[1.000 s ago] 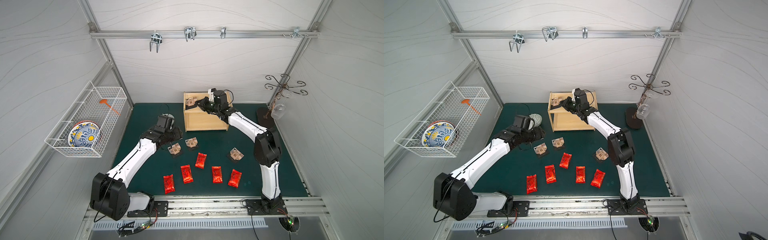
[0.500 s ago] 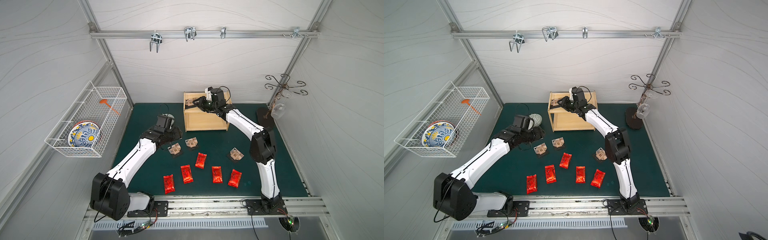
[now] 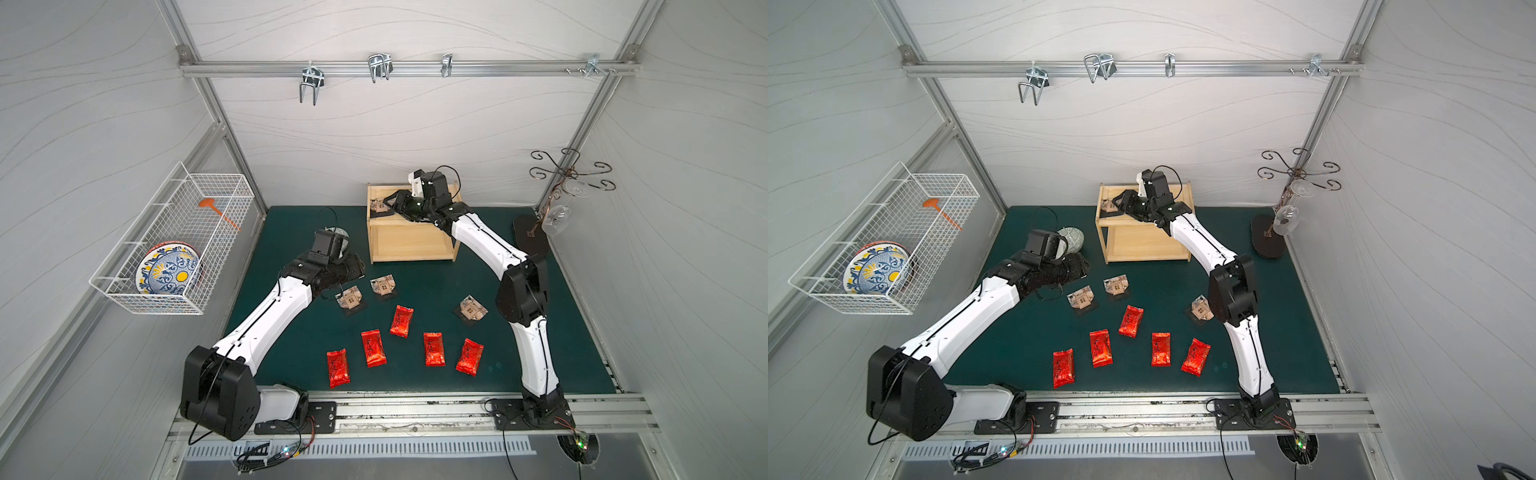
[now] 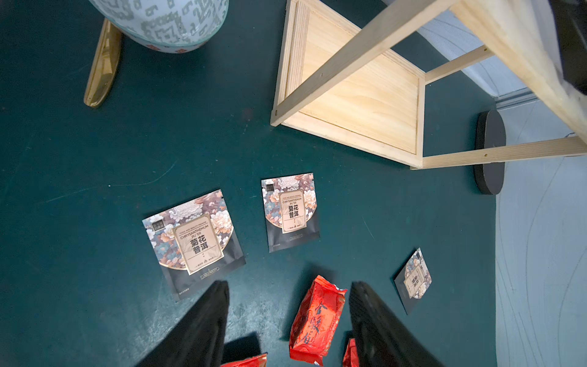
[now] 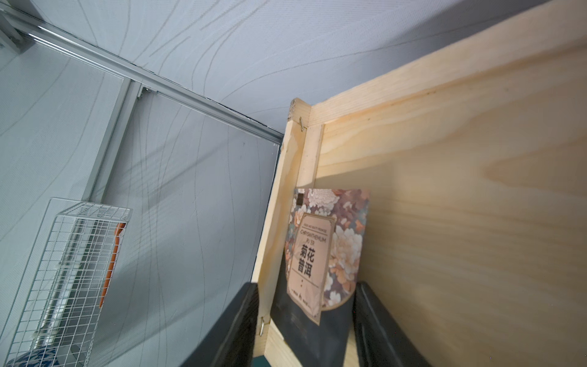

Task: Place the tea bags on the shelf by color
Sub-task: Place the tea bag on the shelf, then pick up the tea bag from the center of the board.

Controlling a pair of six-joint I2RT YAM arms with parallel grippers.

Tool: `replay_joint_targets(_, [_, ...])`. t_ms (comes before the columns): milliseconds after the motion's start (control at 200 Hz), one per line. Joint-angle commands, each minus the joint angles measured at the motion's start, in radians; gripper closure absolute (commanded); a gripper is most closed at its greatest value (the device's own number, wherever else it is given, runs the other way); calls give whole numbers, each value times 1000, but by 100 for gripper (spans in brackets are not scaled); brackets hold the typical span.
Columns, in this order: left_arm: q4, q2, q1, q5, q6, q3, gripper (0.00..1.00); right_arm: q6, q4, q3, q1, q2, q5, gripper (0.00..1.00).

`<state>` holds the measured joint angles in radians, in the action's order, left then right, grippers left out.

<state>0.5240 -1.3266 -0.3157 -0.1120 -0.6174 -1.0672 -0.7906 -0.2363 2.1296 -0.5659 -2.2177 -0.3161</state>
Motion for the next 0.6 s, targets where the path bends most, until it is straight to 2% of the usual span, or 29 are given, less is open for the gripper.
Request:
replay_joint_targets(0, [-36,6,6,-16,-1,3,34,41,-54,48,16,-31,-7,46])
replay_joint_targets(275, [-38,-11,9,-46,3,-1,35,189,-128,59,37,81,-28,43])
replay_joint_targets(355, [-45,-24,9,-53,1,-1,35,236,-157,19,38,134,-58,47])
replay_joint_targets(440, [-51,-48,9,-59,3,-3,36,280,-113,-163,26,261,-75,52])
replay_joint_targets(595, [-104,-118,7,-133,-6,-11,46,353,113,-666,-43,508,-83,56])
